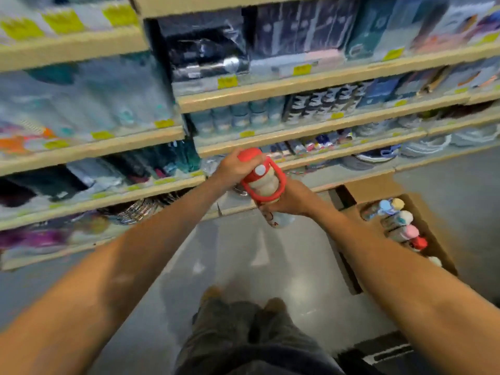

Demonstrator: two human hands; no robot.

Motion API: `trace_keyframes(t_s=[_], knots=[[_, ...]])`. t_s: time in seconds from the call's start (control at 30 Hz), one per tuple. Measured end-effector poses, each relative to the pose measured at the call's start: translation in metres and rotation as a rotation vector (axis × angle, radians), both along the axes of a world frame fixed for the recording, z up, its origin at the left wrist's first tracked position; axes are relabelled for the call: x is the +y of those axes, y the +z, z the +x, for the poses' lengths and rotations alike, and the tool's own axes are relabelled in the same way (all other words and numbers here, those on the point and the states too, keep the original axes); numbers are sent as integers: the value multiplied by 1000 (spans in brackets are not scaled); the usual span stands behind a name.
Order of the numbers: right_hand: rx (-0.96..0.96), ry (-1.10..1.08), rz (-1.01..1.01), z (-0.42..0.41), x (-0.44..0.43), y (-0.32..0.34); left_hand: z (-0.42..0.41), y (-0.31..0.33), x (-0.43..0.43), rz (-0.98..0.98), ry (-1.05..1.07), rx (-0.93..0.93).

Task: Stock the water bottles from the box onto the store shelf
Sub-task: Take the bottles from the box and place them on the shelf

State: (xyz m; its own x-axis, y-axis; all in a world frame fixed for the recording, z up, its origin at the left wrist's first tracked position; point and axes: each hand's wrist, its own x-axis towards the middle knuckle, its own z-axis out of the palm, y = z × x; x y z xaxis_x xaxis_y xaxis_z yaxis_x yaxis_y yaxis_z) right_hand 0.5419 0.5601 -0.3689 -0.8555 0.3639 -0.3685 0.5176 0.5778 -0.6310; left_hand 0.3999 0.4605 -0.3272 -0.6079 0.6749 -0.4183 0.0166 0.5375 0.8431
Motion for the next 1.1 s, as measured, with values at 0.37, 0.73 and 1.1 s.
trace_keyframes(t_s=[0.37, 0.73, 1.1], knots=[[153, 297, -123, -215, -250, 42, -150, 57, -328, 71, 243, 14], [456, 487, -118, -388, -418, 163, -261, 145, -496, 213, 207, 151], [833, 624, -135, -518, -489, 334, -389, 289, -555, 503, 284, 462]])
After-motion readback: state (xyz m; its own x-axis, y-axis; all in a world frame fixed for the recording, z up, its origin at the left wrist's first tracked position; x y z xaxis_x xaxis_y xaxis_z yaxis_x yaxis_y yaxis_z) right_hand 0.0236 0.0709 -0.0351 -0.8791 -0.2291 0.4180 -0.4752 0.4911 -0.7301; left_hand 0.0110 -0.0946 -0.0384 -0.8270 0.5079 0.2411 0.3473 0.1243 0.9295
